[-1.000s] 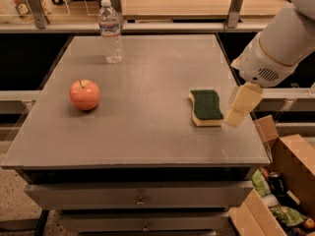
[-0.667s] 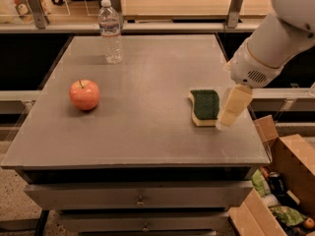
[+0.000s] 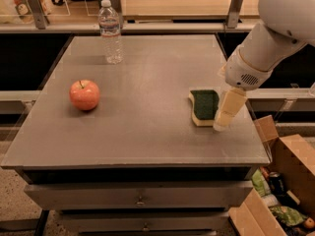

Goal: Move sponge near apple

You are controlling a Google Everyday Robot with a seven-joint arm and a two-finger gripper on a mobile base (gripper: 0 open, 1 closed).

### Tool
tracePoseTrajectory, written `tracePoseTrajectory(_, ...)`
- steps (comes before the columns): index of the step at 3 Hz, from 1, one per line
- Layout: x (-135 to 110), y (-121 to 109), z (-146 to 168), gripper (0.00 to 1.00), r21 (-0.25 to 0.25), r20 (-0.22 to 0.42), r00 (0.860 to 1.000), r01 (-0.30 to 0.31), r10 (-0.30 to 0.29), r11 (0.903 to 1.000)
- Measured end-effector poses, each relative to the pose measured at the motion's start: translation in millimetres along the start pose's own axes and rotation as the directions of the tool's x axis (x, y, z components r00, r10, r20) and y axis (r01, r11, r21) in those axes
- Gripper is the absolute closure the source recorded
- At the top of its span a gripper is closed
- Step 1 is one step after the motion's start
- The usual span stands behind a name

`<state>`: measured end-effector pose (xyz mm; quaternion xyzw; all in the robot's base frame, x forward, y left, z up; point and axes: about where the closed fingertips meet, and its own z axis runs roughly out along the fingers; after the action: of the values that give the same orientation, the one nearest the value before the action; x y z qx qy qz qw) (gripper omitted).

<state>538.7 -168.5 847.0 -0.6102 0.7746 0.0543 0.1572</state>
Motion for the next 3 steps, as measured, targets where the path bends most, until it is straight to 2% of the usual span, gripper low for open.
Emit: tracePoseTrajectory(3, 9, -5, 31, 0.00, -0.057, -0.007, 1.000, 0.006, -0.006, 0.9984)
